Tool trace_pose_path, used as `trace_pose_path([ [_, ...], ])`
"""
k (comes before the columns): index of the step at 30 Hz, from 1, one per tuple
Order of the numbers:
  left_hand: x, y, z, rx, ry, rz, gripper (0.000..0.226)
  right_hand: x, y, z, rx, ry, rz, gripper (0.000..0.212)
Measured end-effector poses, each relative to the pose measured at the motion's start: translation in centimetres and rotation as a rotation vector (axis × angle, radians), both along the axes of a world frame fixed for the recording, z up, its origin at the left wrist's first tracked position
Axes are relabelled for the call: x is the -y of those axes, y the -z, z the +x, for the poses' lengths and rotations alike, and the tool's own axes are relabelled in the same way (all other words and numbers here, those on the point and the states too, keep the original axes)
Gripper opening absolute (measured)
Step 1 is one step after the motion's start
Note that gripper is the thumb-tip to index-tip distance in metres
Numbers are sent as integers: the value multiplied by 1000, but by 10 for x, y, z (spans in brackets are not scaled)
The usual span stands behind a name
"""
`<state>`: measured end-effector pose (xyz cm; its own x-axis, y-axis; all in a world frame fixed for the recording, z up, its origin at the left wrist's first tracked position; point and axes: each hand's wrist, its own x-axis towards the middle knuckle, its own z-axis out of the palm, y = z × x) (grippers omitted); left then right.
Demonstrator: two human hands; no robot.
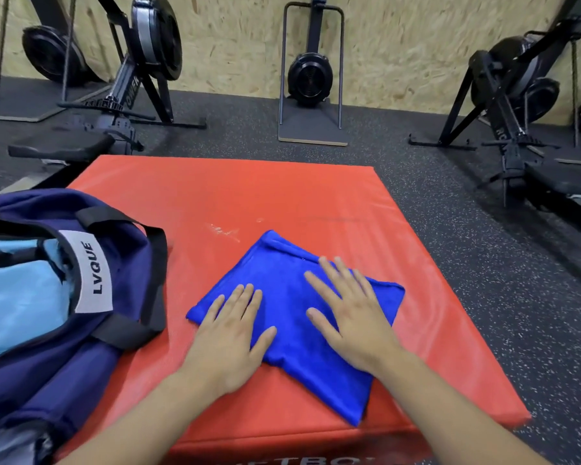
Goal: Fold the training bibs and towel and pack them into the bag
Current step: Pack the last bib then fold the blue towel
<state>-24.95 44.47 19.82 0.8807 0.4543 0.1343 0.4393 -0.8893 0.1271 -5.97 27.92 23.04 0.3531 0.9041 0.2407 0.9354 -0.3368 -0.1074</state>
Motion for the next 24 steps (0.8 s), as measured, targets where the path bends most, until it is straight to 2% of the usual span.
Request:
trace_pose_path([
  [2,-15,0,-3,6,107,-43,86,1,1,-2,5,-225,-97,61],
  [3,-23,-1,-5,0,151,-85,87,0,3,-5,-18,-271,-166,61],
  [5,-33,-6,-9,6,187,-100,84,-2,12,-15,-72,-218,-230,61],
  [8,-27,-14,-11,74,115,-5,79,-13,19,-43,-128,65,-186,65],
  [10,-14,-15,-10,116,78,19,69,-23,16,-59,-224,163,-144,74],
  [12,-4,-10,-10,104,87,9,67,-26,4,-61,-288,162,-101,72],
  [15,-14,1,-18,5,139,-17,75,-16,-9,-35,-4,-44,-27,67],
  [18,-38,-4,-24,-7,190,-133,87,-3,-2,-15,3,-211,-186,65],
  [20,-45,-11,-27,-15,200,-187,89,-3,11,-25,-53,-157,-240,65],
  [24,-30,-20,-35,2,263,-129,78,-21,21,-59,-194,64,-178,72],
])
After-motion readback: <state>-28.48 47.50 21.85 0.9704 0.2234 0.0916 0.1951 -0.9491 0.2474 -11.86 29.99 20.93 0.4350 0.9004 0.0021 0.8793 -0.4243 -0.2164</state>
